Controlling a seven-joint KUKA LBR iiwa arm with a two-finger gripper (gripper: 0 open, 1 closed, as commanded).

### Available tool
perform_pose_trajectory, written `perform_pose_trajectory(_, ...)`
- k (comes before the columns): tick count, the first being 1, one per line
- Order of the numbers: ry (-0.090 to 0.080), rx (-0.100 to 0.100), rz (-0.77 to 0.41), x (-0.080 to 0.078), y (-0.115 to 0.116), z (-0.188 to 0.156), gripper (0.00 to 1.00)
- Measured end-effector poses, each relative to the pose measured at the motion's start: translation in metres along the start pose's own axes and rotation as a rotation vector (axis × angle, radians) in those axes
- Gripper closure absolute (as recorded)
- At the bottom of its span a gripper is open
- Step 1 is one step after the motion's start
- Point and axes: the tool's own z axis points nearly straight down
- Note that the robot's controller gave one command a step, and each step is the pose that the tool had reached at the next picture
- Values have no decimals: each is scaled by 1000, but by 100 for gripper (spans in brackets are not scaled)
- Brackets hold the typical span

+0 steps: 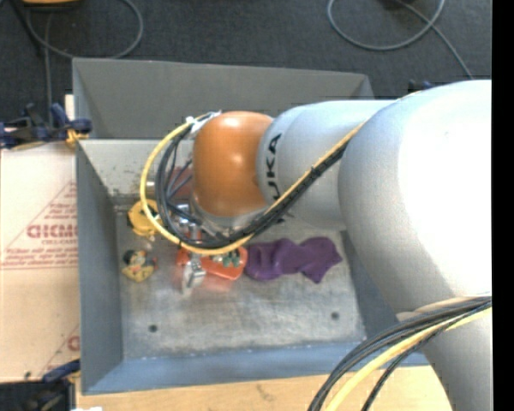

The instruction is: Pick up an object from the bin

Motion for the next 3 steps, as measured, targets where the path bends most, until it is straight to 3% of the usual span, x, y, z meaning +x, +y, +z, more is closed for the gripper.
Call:
perform_pose_trajectory(1, -1, -6, 72, 2, -25, 0, 0)
perform_pose_trajectory(2, 0, 0, 27, -25, -73, -7, 100)
perform_pose_trajectory(3, 0, 0, 27, -24, -72, -7, 100)
